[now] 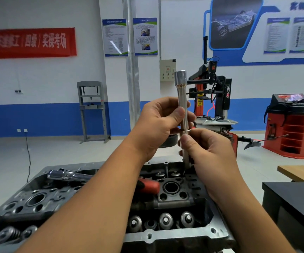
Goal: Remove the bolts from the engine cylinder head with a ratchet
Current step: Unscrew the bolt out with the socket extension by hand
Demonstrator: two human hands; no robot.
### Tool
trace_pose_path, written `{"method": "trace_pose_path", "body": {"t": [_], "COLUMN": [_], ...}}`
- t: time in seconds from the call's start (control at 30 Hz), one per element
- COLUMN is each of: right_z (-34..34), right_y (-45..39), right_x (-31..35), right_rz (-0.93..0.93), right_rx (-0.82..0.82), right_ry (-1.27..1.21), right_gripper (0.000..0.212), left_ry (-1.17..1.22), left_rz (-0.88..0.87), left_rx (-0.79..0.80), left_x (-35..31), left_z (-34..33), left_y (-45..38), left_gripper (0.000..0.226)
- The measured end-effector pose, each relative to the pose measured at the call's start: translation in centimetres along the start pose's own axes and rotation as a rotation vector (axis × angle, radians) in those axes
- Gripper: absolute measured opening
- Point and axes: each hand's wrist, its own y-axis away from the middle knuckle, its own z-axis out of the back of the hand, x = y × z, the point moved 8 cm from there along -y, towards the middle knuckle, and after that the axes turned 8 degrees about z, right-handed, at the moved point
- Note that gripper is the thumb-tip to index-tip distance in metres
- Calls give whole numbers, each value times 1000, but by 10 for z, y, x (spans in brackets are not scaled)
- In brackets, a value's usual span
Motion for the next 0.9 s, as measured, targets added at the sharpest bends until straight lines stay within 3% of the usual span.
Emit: {"method": "trace_pose_path", "body": {"t": [0.07,0.17,0.33,0.47,0.6,0.77,0.9], "right_z": [3,8,0,-4,3,0,-2], "right_y": [1,1,0,-1,0,-1,0], "right_x": [0,-1,1,4,1,-1,1], "right_rz": [2,4,24,24,13,-2,-10], "right_rx": [-28,-72,6,57,-24,10,17], "right_ry": [6,27,28,21,14,11,-53], "right_gripper": [8,18,5,6,15,7,5], "left_ry": [-1,7,58,32,-3,29,3], "left_rz": [-10,-5,9,-19,-32,47,-6], "left_rx": [-23,-56,87,40,-64,66,54], "left_x": [-2,-1,0,-4,-6,-1,-3], "left_z": [2,4,-6,-3,3,-6,-6], "left_y": [1,1,0,3,4,2,3], "left_gripper": [13,32,15,11,39,18,12]}}
